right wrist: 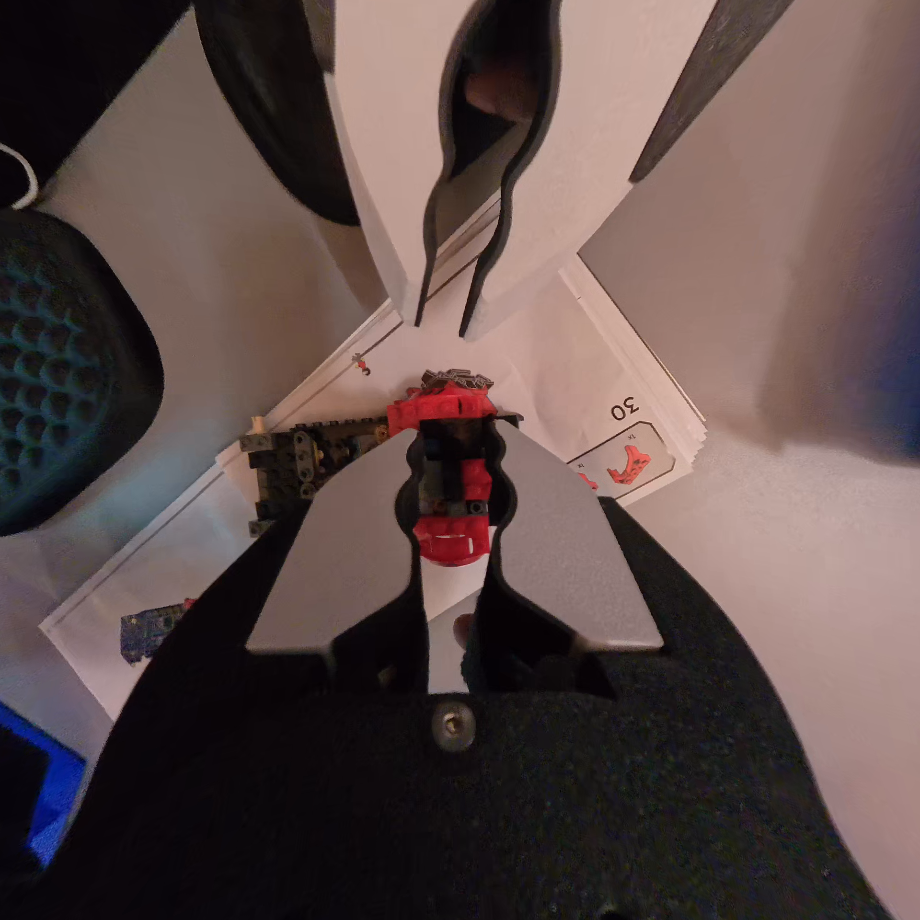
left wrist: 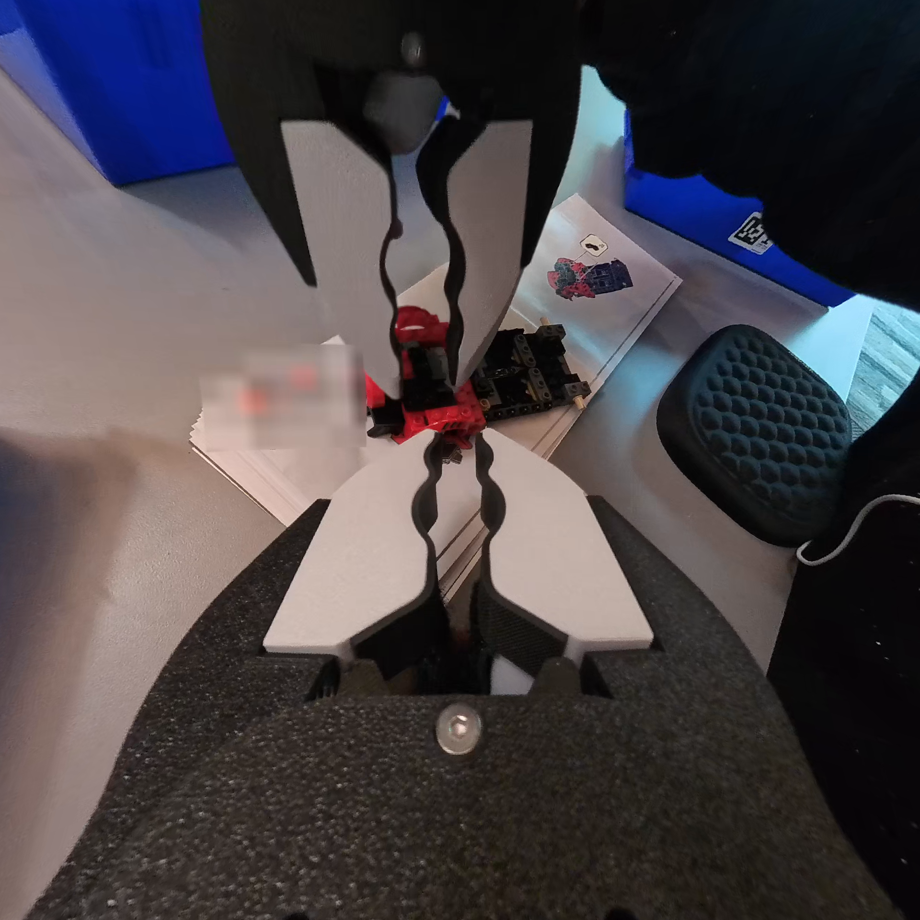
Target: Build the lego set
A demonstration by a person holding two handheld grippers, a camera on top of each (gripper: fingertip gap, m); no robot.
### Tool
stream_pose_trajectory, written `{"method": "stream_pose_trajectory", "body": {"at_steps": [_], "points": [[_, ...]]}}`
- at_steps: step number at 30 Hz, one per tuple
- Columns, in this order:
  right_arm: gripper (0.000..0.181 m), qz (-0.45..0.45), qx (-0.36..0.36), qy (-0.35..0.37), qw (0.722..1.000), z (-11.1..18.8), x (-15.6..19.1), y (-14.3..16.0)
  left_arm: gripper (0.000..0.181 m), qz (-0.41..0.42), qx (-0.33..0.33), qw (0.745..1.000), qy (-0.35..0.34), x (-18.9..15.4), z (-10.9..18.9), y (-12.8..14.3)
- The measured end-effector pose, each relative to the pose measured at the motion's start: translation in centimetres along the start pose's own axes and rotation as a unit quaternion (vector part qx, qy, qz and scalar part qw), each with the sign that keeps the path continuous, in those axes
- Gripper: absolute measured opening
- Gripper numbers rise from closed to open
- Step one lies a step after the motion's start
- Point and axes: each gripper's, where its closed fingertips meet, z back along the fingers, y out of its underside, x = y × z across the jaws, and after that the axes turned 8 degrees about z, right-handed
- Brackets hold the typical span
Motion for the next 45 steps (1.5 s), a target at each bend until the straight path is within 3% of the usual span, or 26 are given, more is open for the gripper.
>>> {"method": "stream_pose_trajectory", "body": {"at_steps": [3,6,17,45], "points": [[0.006,-0.015,-0.029,0.037,0.999,0.8,-0.6,-0.3,0.012,0.008,0.013,1.000,-0.003,0.2,-0.2,0.3],[0.000,-0.022,-0.034,0.057,0.998,0.6,-0.9,-0.4,0.012,0.012,0.043,0.999,-0.008,0.4,-0.8,0.9],[0.000,-0.034,0.004,0.047,0.998,-0.4,-0.3,0.3,0.006,0.000,0.099,0.995,-0.021,0.5,-1.9,2.2],[0.000,-0.105,0.040,0.114,0.987,-0.5,0.1,0.5,0.000,-0.012,0.089,0.995,-0.035,0.7,-3.0,1.6]]}}
